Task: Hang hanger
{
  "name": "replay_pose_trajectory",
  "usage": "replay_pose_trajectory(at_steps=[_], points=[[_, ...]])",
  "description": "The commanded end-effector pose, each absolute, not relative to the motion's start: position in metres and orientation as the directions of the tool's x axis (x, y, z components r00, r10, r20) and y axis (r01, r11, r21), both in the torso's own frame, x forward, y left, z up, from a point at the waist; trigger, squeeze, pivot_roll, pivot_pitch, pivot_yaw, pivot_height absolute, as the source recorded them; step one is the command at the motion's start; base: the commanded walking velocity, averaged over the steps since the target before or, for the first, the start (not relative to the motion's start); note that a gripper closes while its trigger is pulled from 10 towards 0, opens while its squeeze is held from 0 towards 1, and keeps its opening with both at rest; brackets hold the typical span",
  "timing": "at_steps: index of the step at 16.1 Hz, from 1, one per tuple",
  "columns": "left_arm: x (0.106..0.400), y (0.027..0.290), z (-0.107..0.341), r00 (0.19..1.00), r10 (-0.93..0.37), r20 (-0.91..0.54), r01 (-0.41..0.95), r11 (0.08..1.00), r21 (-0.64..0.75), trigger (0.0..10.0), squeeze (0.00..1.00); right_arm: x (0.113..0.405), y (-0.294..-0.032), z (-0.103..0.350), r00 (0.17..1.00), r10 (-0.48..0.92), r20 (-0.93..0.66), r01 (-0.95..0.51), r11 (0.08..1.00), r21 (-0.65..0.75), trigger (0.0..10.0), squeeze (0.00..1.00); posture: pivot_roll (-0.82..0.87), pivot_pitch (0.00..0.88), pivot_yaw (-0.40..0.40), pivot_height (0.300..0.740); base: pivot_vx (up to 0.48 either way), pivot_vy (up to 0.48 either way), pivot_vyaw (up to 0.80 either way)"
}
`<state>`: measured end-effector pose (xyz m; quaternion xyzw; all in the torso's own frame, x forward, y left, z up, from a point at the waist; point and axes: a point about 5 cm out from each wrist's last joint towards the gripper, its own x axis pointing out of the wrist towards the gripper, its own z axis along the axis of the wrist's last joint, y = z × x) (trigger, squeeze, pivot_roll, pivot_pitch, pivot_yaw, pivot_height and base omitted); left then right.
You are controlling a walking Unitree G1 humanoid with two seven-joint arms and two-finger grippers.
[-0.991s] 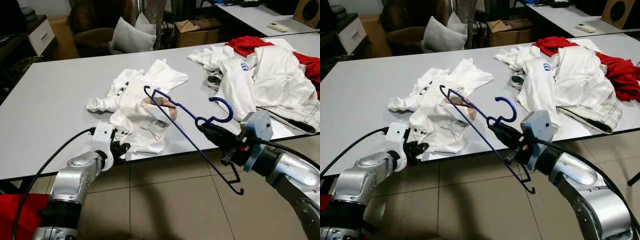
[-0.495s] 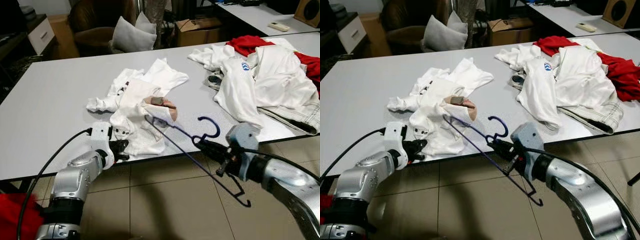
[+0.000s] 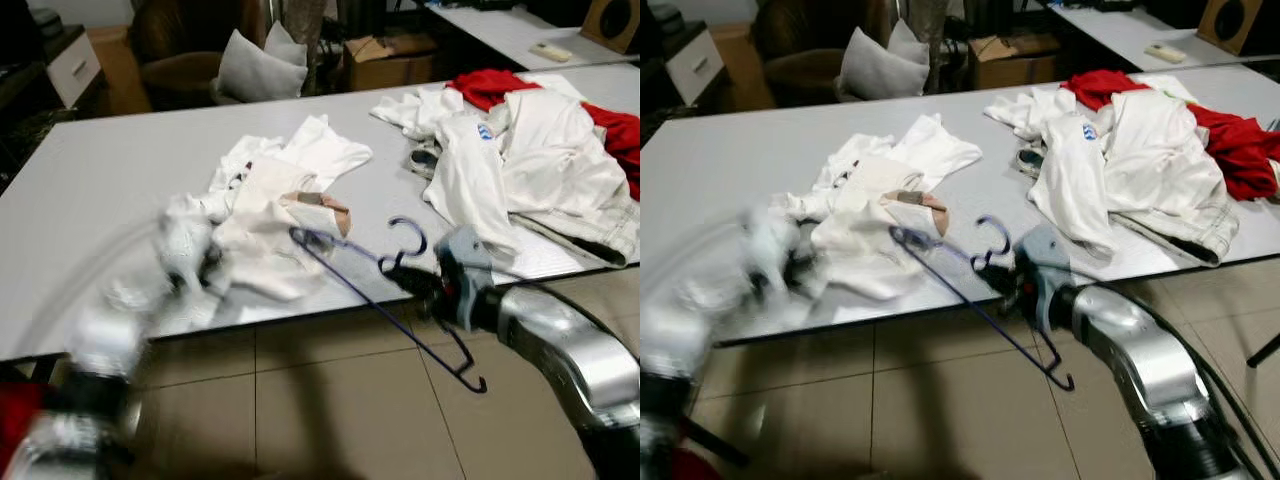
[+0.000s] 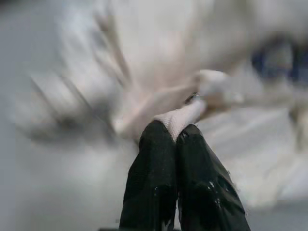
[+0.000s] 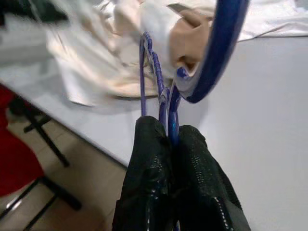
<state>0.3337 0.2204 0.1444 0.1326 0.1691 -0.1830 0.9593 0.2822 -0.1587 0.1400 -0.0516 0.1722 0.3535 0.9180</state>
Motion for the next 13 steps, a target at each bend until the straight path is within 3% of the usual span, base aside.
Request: replay_pose_trajectory(at_steps=[1, 3, 4, 6, 8, 10, 13], points=[[0.341, 0.230, 0.163, 0.895, -0.301, -0.330, 0.391, 0.885, 0.254, 0.0, 0.00, 0.288, -0.164, 0.136, 0.721, 0.583, -0.374, -0.619, 0.785, 0.032, 10.0, 0.00, -0.06, 0.000, 0.078, 0.740, 0.000, 0.000, 0.00], [0.362, 0.242, 0.211, 0.941, -0.274, -0.199, 0.333, 0.858, 0.391, 0.0, 0.00, 0.295, -0.167, 0.136, 0.755, 0.550, -0.356, -0.566, 0.822, 0.070, 10.0, 0.00, -0.05, 0.000, 0.074, 0.740, 0.000, 0.000, 0.00], [0.375, 0.233, 0.259, 0.940, -0.337, -0.052, 0.316, 0.802, 0.507, 0.0, 0.00, 0.302, -0.169, 0.147, 0.821, 0.508, -0.262, -0.500, 0.860, 0.101, 10.0, 0.00, -0.05, 0.000, 0.081, 0.740, 0.000, 0.000, 0.00], [0.377, 0.223, 0.270, 0.924, -0.383, -0.024, 0.336, 0.778, 0.531, 0.0, 0.00, 0.302, -0.169, 0.154, 0.860, 0.478, -0.181, -0.448, 0.875, 0.183, 10.0, 0.00, -0.05, 0.000, 0.085, 0.740, 0.000, 0.000, 0.00], [0.371, 0.206, 0.225, 0.869, -0.446, -0.216, 0.490, 0.713, 0.501, 0.0, 0.00, 0.280, -0.160, 0.134, 0.853, 0.473, -0.221, -0.393, 0.860, 0.325, 10.0, 0.00, -0.06, 0.000, 0.090, 0.740, 0.000, 0.000, 0.00], [0.360, 0.212, 0.174, 0.810, -0.403, -0.427, 0.577, 0.679, 0.454, 0.0, 0.00, 0.260, -0.149, 0.116, 0.820, 0.489, -0.298, -0.386, 0.856, 0.342, 10.0, 0.00, -0.07, 0.000, 0.100, 0.740, 0.000, 0.000, 0.00], [0.351, 0.224, 0.158, 0.810, -0.337, -0.479, 0.554, 0.707, 0.440, 0.0, 0.00, 0.255, -0.146, 0.122, 0.816, 0.503, -0.285, -0.392, 0.844, 0.367, 10.0, 0.00, -0.07, 0.000, 0.094, 0.740, 0.000, 0.000, 0.00]])
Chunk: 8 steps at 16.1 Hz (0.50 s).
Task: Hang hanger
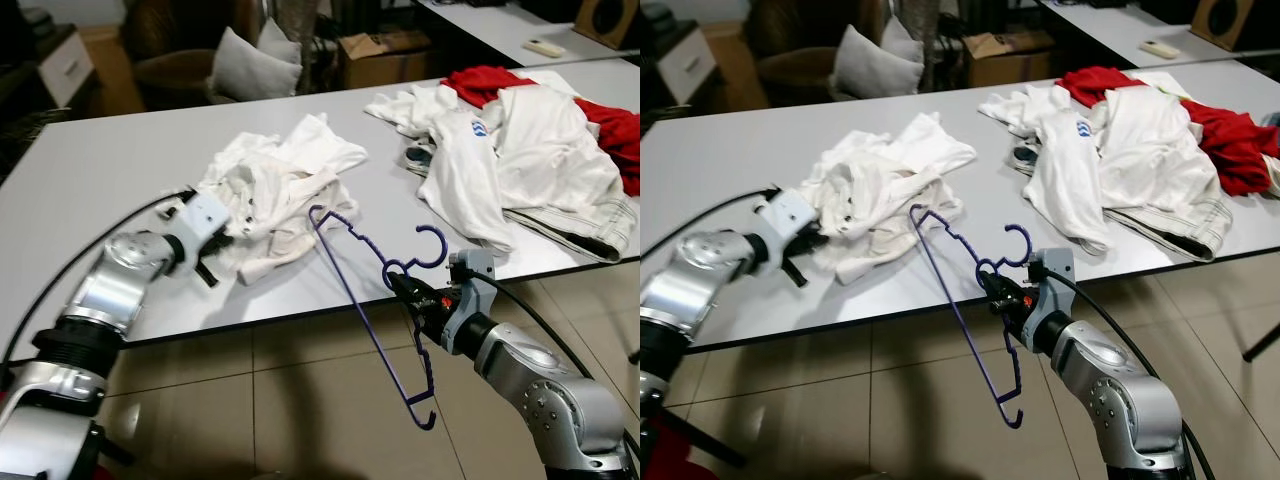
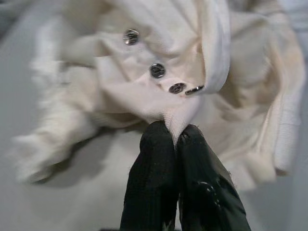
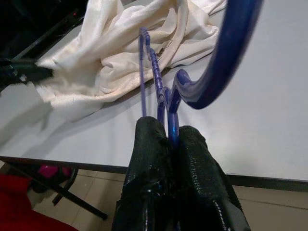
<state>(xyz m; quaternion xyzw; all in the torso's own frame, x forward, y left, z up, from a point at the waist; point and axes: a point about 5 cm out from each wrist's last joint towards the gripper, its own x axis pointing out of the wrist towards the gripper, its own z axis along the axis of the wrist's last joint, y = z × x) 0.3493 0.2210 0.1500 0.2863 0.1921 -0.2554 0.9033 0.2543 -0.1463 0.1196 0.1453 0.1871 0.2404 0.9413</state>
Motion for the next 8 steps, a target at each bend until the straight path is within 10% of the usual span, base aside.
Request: replay_pose_trajectory(at_steps=[1, 6, 8], points=[[0.351, 0.225, 0.159, 0.817, -0.331, -0.472, 0.546, 0.708, 0.449, 0.0, 0.00, 0.256, -0.147, 0.124, 0.819, 0.499, -0.282, -0.389, 0.845, 0.366, 10.0, 0.00, -0.06, 0.000, 0.091, 0.740, 0.000, 0.000, 0.00], [0.350, 0.205, 0.180, 0.840, -0.449, -0.305, 0.542, 0.721, 0.432, 0.0, 0.00, 0.259, -0.147, 0.132, 0.788, 0.558, -0.260, -0.454, 0.812, 0.367, 10.0, 0.00, -0.05, 0.000, 0.080, 0.740, 0.000, 0.000, 0.00], [0.348, 0.207, 0.166, 0.840, -0.399, -0.367, 0.527, 0.758, 0.385, 10.0, 0.00, 0.261, -0.147, 0.132, 0.786, 0.560, -0.263, -0.456, 0.812, 0.365, 10.0, 0.00, -0.05, 0.000, 0.078, 0.740, 0.000, 0.000, 0.00]])
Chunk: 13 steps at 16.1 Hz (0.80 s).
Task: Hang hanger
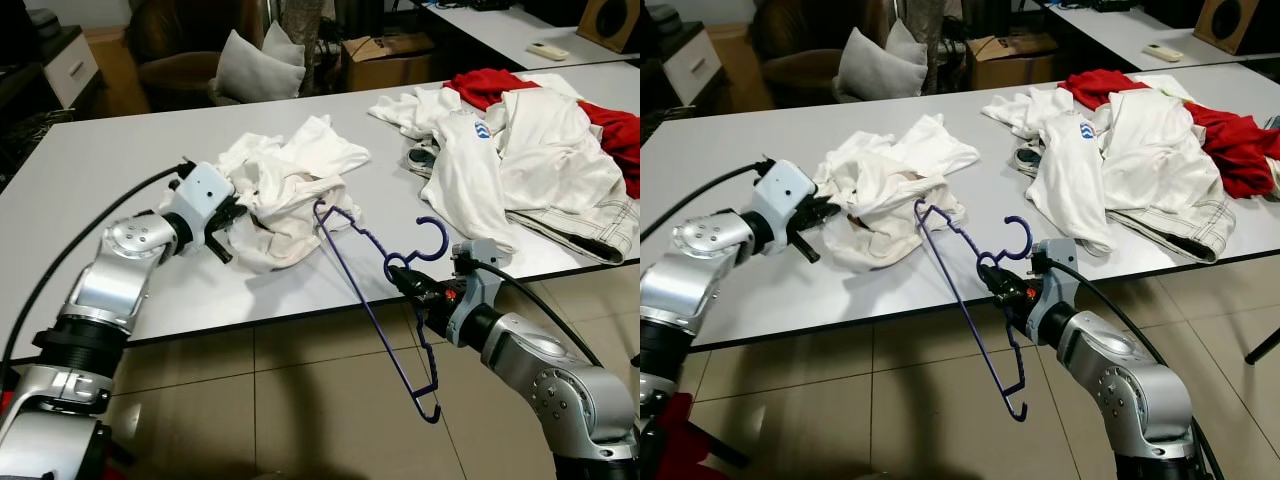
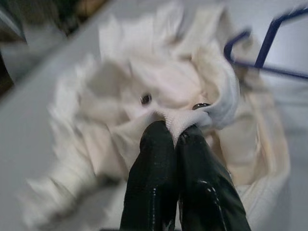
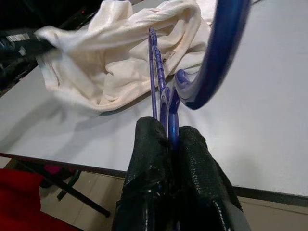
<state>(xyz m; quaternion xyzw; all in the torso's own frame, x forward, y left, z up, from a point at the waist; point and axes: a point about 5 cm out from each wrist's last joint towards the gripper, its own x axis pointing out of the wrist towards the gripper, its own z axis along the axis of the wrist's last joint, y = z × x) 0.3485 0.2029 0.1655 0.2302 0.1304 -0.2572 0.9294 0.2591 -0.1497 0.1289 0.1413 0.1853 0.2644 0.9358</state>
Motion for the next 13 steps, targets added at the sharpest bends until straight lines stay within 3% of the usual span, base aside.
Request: replay_pose_trajectory(at_steps=[1, 7, 9, 10, 13], points=[[0.343, 0.212, 0.152, 0.835, -0.373, -0.404, 0.501, 0.819, 0.278, 10.0, 1.00, 0.261, -0.147, 0.133, 0.785, 0.561, -0.260, -0.458, 0.810, 0.367, 10.0, 0.00, -0.05, 0.000, 0.078, 0.740, 0.000, 0.000, 0.00], [0.311, 0.219, 0.125, 0.846, -0.335, -0.416, 0.378, 0.926, 0.023, 10.0, 1.00, 0.263, -0.146, 0.135, 0.782, 0.569, -0.255, -0.466, 0.805, 0.367, 10.0, 0.00, -0.05, 0.000, 0.078, 0.740, 0.000, 0.000, 0.00], [0.302, 0.210, 0.140, 0.843, -0.448, -0.297, 0.496, 0.861, 0.111, 10.0, 1.00, 0.263, -0.147, 0.135, 0.784, 0.566, -0.255, -0.464, 0.807, 0.365, 10.0, 0.00, -0.05, 0.000, 0.075, 0.740, 0.000, 0.000, 0.00], [0.293, 0.205, 0.144, 0.789, -0.531, -0.310, 0.606, 0.756, 0.247, 10.0, 1.00, 0.264, -0.147, 0.136, 0.784, 0.566, -0.253, -0.466, 0.807, 0.362, 10.0, 0.00, -0.05, 0.000, 0.075, 0.740, 0.000, 0.000, 0.00], [0.287, 0.198, 0.143, 0.721, -0.587, -0.369, 0.688, 0.672, 0.274, 10.0, 1.00, 0.266, -0.147, 0.137, 0.785, 0.566, -0.252, -0.469, 0.808, 0.355, 10.0, 0.00, -0.05, 0.000, 0.079, 0.740, 0.000, 0.000, 0.00]])
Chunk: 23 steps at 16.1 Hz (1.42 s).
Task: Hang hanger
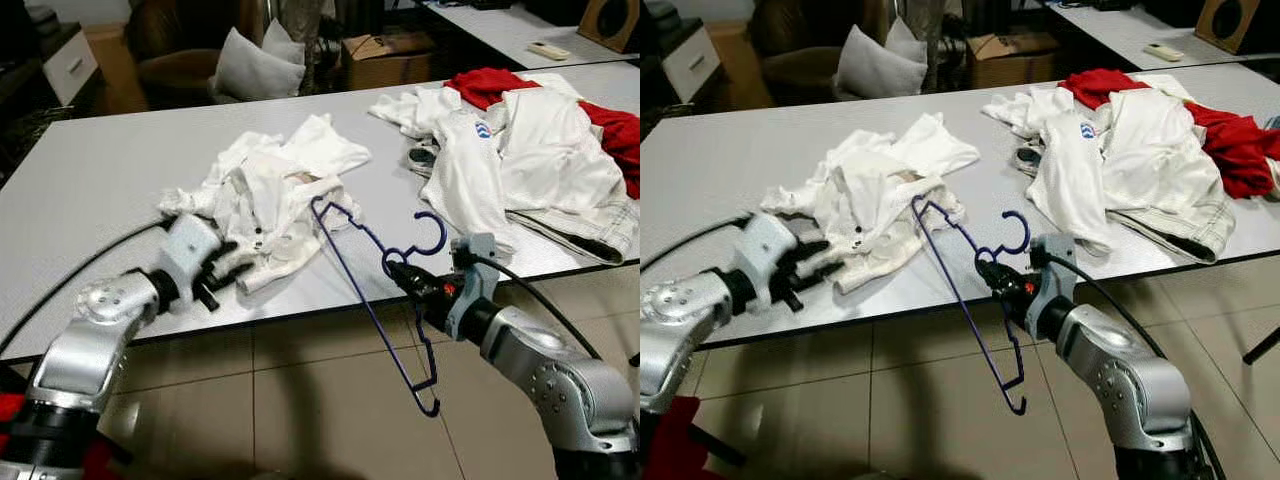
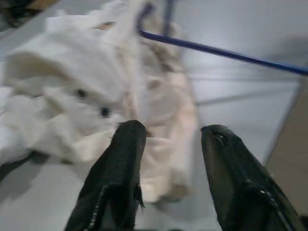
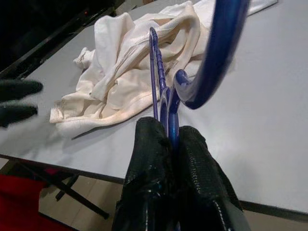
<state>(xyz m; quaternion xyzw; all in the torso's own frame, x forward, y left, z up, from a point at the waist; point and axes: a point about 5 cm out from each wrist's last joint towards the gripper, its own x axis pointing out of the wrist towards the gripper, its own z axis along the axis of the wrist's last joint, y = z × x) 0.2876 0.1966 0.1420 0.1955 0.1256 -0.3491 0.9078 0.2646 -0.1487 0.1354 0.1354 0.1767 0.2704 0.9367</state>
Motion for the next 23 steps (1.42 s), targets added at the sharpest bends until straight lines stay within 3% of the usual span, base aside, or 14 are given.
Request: replay_pose_trajectory(at_steps=[1, 2, 3, 4, 5, 6, 8, 10, 12, 15, 18, 23], points=[[0.284, 0.194, 0.138, 0.695, -0.587, -0.415, 0.714, 0.630, 0.306, 10.0, 1.00, 0.266, -0.148, 0.137, 0.785, 0.565, -0.252, -0.470, 0.810, 0.352, 10.0, 0.00, -0.05, 0.000, 0.083, 0.740, 0.000, 0.000, 0.00], [0.283, 0.198, 0.124, 0.697, -0.519, -0.495, 0.680, 0.698, 0.226, 10.0, 1.00, 0.266, -0.148, 0.137, 0.787, 0.564, -0.251, -0.470, 0.811, 0.349, 10.0, 0.00, -0.06, 0.000, 0.092, 0.740, 0.000, 0.000, 0.00], [0.281, 0.200, 0.115, 0.697, -0.474, -0.538, 0.615, 0.781, 0.107, 10.0, 0.27, 0.266, -0.149, 0.138, 0.790, 0.561, -0.246, -0.468, 0.812, 0.348, 10.0, 0.00, -0.06, 0.000, 0.092, 0.740, 0.000, 0.000, 0.00], [0.280, 0.201, 0.110, 0.711, -0.442, -0.548, 0.521, 0.854, -0.014, 10.0, 0.05, 0.266, -0.150, 0.139, 0.794, 0.556, -0.245, -0.465, 0.815, 0.345, 10.0, 0.00, -0.07, 0.000, 0.096, 0.740, 0.000, 0.000, 0.00], [0.279, 0.198, 0.112, 0.708, -0.473, -0.525, 0.502, 0.859, -0.097, 10.0, 0.00, 0.266, -0.151, 0.139, 0.796, 0.554, -0.244, -0.463, 0.816, 0.346, 10.0, 0.00, -0.07, 0.000, 0.096, 0.740, 0.000, 0.000, 0.00], [0.275, 0.193, 0.115, 0.699, -0.524, -0.487, 0.463, 0.850, -0.250, 10.0, 0.00, 0.265, -0.152, 0.139, 0.796, 0.553, -0.246, -0.462, 0.818, 0.343, 10.0, 0.00, -0.07, 0.000, 0.095, 0.740, 0.000, 0.000, 0.00], [0.273, 0.192, 0.110, 0.690, -0.530, -0.493, 0.357, 0.842, -0.406, 10.0, 0.00, 0.266, -0.152, 0.140, 0.796, 0.553, -0.245, -0.463, 0.818, 0.342, 10.0, 0.00, -0.07, 0.000, 0.092, 0.740, 0.000, 0.000, 0.00], [0.275, 0.191, 0.100, 0.687, -0.486, -0.540, 0.221, 0.848, -0.482, 10.0, 0.00, 0.268, -0.152, 0.141, 0.796, 0.554, -0.243, -0.465, 0.818, 0.340, 10.0, 0.00, -0.07, 0.000, 0.095, 0.740, 0.000, 0.000, 0.00], [0.272, 0.192, 0.101, 0.670, -0.466, -0.579, 0.190, 0.861, -0.473, 10.0, 0.00, 0.268, -0.151, 0.142, 0.797, 0.555, -0.239, -0.468, 0.817, 0.338, 10.0, 0.00, -0.07, 0.000, 0.096, 0.740, 0.000, 0.000, 0.00], [0.277, 0.205, 0.116, 0.710, -0.400, -0.579, 0.196, 0.902, -0.383, 10.0, 0.00, 0.267, -0.151, 0.141, 0.797, 0.555, -0.239, -0.468, 0.817, 0.337, 10.0, 0.00, -0.07, 0.000, 0.093, 0.740, 0.000, 0.000, 0.00], [0.270, 0.210, 0.118, 0.653, -0.383, -0.654, 0.271, 0.924, -0.270, 10.0, 0.00, 0.268, -0.152, 0.141, 0.793, 0.560, -0.241, -0.474, 0.815, 0.333, 10.0, 0.00, -0.07, 0.000, 0.093, 0.740, 0.000, 0.000, 0.00], [0.275, 0.205, 0.120, 0.687, -0.419, -0.594, 0.291, 0.907, -0.304, 10.0, 0.00, 0.267, -0.149, 0.141, 0.788, 0.567, -0.239, -0.482, 0.810, 0.334, 10.0, 0.00, -0.07, 0.000, 0.091, 0.740, 0.000, 0.000, 0.00]])
